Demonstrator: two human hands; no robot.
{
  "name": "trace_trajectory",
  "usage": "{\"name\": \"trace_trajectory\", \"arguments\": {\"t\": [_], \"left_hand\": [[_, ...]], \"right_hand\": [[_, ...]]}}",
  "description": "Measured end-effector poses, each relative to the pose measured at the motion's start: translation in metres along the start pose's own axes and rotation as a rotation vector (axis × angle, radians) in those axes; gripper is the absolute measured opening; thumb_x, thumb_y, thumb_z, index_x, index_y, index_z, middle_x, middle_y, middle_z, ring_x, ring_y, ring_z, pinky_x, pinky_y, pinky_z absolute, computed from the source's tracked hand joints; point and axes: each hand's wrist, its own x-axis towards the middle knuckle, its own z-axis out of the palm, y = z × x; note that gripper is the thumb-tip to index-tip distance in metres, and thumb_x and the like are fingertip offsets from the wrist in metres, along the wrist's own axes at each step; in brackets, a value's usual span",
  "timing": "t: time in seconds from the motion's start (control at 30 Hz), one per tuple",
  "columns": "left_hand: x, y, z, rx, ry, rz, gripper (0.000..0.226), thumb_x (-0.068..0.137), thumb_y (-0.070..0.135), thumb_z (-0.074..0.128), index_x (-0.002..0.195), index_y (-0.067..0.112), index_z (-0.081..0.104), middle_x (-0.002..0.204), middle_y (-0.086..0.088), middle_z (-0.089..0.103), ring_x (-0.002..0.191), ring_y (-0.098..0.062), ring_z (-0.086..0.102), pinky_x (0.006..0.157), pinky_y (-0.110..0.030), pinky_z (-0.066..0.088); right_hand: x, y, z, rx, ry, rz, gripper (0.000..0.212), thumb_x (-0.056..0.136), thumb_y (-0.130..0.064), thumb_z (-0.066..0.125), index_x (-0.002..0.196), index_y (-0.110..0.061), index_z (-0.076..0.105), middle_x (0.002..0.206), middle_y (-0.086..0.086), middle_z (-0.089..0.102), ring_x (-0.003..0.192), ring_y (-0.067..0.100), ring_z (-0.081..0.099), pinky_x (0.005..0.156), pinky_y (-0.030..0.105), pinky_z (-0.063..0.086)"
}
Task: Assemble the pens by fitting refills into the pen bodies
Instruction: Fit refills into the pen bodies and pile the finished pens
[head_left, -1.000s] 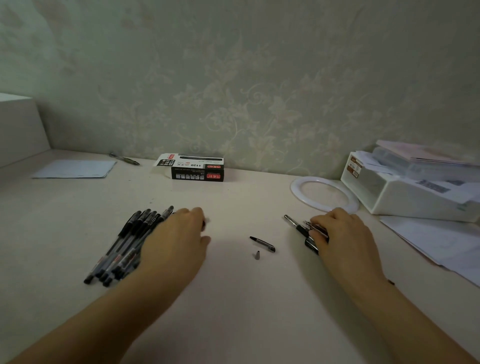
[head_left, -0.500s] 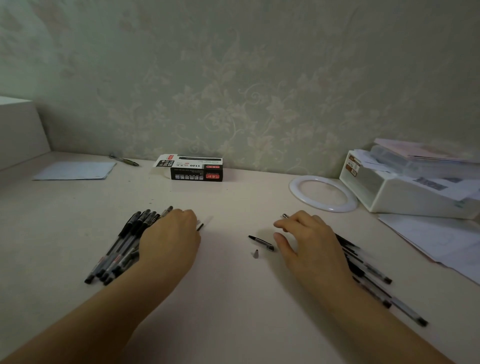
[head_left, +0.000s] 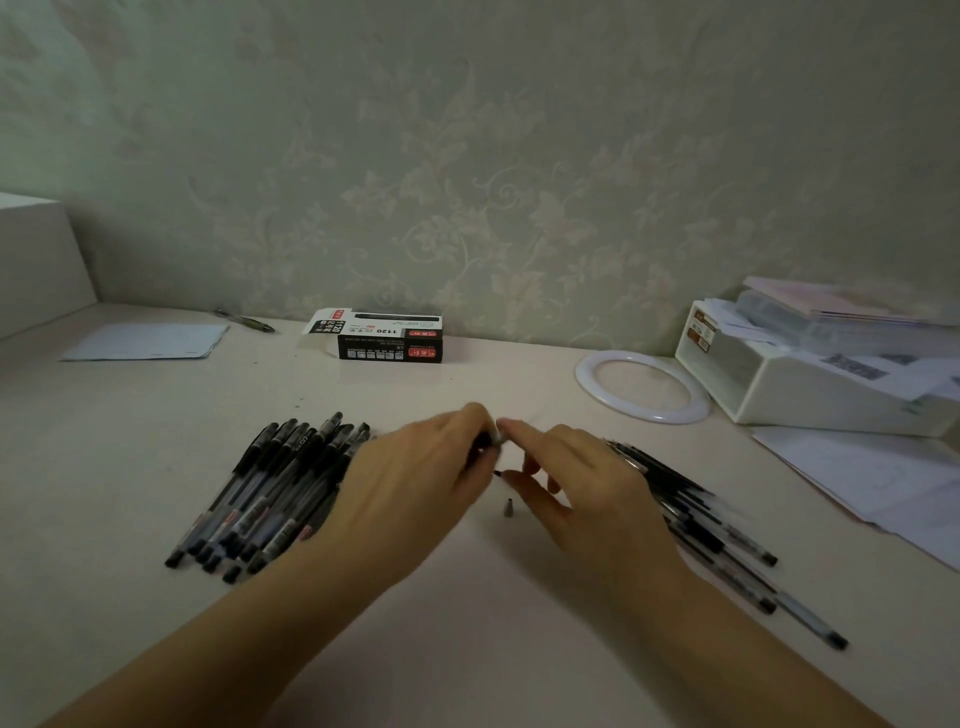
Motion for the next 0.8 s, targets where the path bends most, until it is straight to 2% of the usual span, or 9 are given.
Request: {"name": "trace_trajectory", "arguments": {"t": [0.1,0.17,0.23,0.33,0.43,0.47,0.53,0.67,0.8], "left_hand": [[-0.006,0.002,0.003,-0.235,-0.009,0.026,0.016,0.093,0.044,0.046,0.093,0.031,0.055,0.070,0.020,0.055,0.058,0.000,0.051,0.051,-0.022,0.043],[-0.007,-0.002,0.005,-0.304,0.027,-0.002,0.020,0.092,0.052,0.041,0.098,0.037,0.052,0.072,0.023,0.055,0.066,0.007,0.052,0.054,-0.020,0.040],[-0.007,-0.007,0.007,-0.282,0.051,-0.023,0.024,0.094,0.055,0.034,0.109,0.043,0.048,0.077,0.027,0.055,0.072,0.012,0.051,0.053,-0.016,0.033],[-0.009,-0.013,0.012,-0.267,-0.023,-0.009,0.022,0.099,0.045,0.033,0.113,0.044,0.049,0.085,0.040,0.051,0.074,0.010,0.051,0.053,-0.017,0.031],[-0.008,-0.015,0.017,-0.324,-0.082,-0.030,0.023,0.097,0.044,0.034,0.112,0.042,0.052,0.072,0.023,0.059,0.068,0.001,0.055,0.054,-0.020,0.039],[-0.008,-0.016,0.018,-0.334,-0.083,-0.027,0.024,0.096,0.045,0.034,0.112,0.041,0.052,0.068,0.018,0.059,0.065,0.001,0.055,0.053,-0.020,0.039],[-0.008,-0.015,0.019,-0.343,-0.084,-0.006,0.024,0.096,0.046,0.034,0.106,0.039,0.053,0.066,0.015,0.059,0.061,0.000,0.054,0.051,-0.020,0.036],[-0.009,-0.014,0.019,-0.378,-0.103,0.006,0.022,0.097,0.045,0.036,0.101,0.036,0.055,0.067,0.014,0.058,0.061,-0.006,0.055,0.053,-0.027,0.045],[-0.009,-0.013,0.019,-0.407,-0.113,0.014,0.023,0.097,0.047,0.036,0.101,0.035,0.054,0.068,0.013,0.059,0.064,-0.008,0.058,0.059,-0.035,0.050]], "right_hand": [[0.000,0.002,0.000,-0.030,0.028,-0.023,0.012,0.091,-0.016,0.067,0.097,-0.007,0.071,0.080,0.004,0.061,0.070,0.022,0.056,0.060,0.036,0.050],[0.002,0.005,-0.001,-0.050,0.051,0.013,0.010,0.092,-0.014,0.065,0.090,-0.005,0.070,0.079,0.006,0.060,0.067,0.024,0.056,0.057,0.039,0.049],[0.004,0.007,-0.004,0.014,0.106,0.143,0.007,0.095,-0.011,0.062,0.092,-0.007,0.067,0.082,0.003,0.060,0.069,0.021,0.057,0.060,0.036,0.049],[0.003,0.010,-0.007,0.243,0.204,0.453,0.008,0.098,-0.019,0.055,0.090,-0.020,0.058,0.076,-0.008,0.064,0.070,0.008,0.060,0.065,0.021,0.048],[0.004,0.008,-0.004,0.751,0.213,0.754,0.014,0.099,-0.020,0.055,0.088,-0.019,0.063,0.075,0.000,0.071,0.064,0.008,0.063,0.064,0.020,0.052],[0.004,0.006,-0.003,0.932,0.201,0.818,0.015,0.098,-0.019,0.055,0.088,-0.017,0.066,0.078,0.004,0.073,0.066,0.010,0.064,0.065,0.020,0.053],[0.004,0.002,-0.001,1.137,0.150,0.883,0.016,0.095,-0.022,0.058,0.086,-0.018,0.071,0.082,0.009,0.073,0.071,0.013,0.065,0.068,0.022,0.054],[0.005,-0.002,0.000,1.289,0.121,0.892,0.016,0.083,-0.032,0.062,0.084,-0.021,0.074,0.083,0.011,0.072,0.071,0.014,0.064,0.067,0.021,0.055],[0.004,-0.001,0.001,1.297,0.105,0.897,0.015,0.087,-0.026,0.061,0.086,-0.016,0.072,0.081,0.011,0.072,0.070,0.015,0.064,0.066,0.021,0.055]]}}
